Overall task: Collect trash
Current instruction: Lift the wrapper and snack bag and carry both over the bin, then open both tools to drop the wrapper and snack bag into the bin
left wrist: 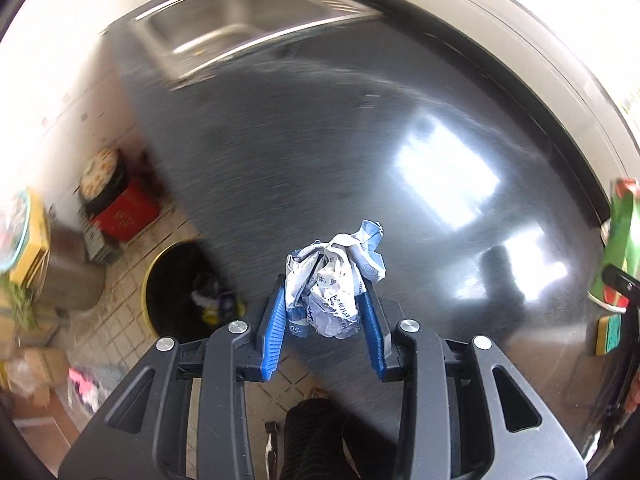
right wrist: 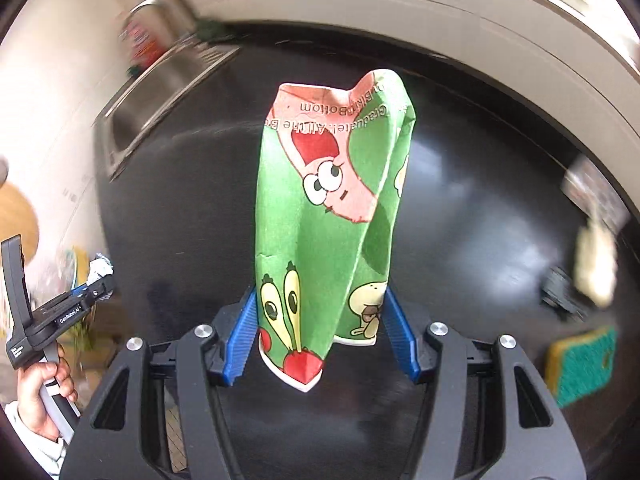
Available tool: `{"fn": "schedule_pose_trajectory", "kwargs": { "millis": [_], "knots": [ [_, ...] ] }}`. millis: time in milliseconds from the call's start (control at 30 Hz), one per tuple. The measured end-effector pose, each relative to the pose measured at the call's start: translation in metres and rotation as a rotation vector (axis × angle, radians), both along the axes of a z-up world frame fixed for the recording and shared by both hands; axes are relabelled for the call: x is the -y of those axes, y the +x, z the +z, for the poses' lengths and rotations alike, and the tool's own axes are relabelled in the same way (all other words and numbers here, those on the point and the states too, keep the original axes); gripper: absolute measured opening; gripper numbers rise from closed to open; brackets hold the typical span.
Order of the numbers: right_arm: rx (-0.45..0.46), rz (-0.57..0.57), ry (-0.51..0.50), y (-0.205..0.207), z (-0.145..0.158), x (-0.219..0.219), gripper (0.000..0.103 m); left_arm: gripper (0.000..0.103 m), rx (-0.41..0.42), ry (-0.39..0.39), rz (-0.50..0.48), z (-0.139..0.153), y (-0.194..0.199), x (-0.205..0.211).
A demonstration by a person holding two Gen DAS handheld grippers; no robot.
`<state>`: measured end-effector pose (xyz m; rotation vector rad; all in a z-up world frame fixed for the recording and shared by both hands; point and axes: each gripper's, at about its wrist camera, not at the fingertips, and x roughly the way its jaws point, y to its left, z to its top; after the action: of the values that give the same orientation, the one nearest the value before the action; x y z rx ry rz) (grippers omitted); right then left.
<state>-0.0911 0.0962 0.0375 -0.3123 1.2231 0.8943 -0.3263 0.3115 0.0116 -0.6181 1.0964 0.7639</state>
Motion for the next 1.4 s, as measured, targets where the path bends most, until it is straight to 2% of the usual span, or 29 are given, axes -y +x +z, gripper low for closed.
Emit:
{"fn": "schedule_pose_trajectory", "kwargs": {
  "millis": [200, 333, 467, 533, 767, 867, 967, 1033, 1100, 1167, 1300, 1400],
  "knots": [
    [-0.015, 0.259, 0.004, -0.082, -0.002, -0.098, 0.058, 0.034, -0.01, -0.001, 0.176, 0.005, -0.095, -0.027],
    [-0.031, 0.422, -0.005, -0.143, -0.012, -0.151, 0.058, 0.034, -0.022, -0.035, 0.284, -0.002, -0.156, -0.04],
    [-0.051, 0.568, -0.01, -0.21, -0.022, -0.19, 0.058, 0.034, -0.044, -0.048, 0.343, -0.012, -0.194, -0.045],
    [-0.055, 0.637, -0.023, -0.242, -0.026, -0.21, 0.058, 0.034, -0.048, -0.058, 0.367, -0.018, -0.207, -0.047],
    [-0.086, 0.751, -0.122, -0.306, -0.059, -0.257, 0.058, 0.034, -0.063, -0.139, 0.415, -0.05, -0.229, -0.052],
    [-0.083, 0.76, -0.154, -0.316, -0.069, -0.272, 0.058, 0.034, -0.083, -0.158, 0.399, -0.062, -0.226, -0.054],
    [-0.081, 0.753, -0.178, -0.32, -0.078, -0.282, 0.059, 0.035, -0.066, -0.183, 0.397, -0.073, -0.225, -0.059],
    [-0.087, 0.75, -0.177, -0.323, -0.08, -0.291, 0.063, 0.04, -0.045, -0.207, 0.379, -0.079, -0.223, -0.064],
    [-0.095, 0.737, -0.151, -0.323, -0.075, -0.295, 0.067, 0.065, -0.062, -0.186, 0.379, -0.078, -0.223, -0.066],
    [-0.081, 0.725, -0.106, -0.321, -0.06, -0.296, 0.088, 0.076, -0.023, -0.156, 0.395, -0.07, -0.23, -0.066],
    [-0.034, 0.685, 0.016, -0.306, -0.013, -0.295, 0.095, 0.091, 0.055, -0.099, 0.453, -0.045, -0.242, -0.068],
    [0.033, 0.571, 0.125, -0.262, 0.02, -0.271, 0.096, 0.096, 0.103, -0.053, 0.48, -0.018, -0.235, -0.074]
  ]
}}
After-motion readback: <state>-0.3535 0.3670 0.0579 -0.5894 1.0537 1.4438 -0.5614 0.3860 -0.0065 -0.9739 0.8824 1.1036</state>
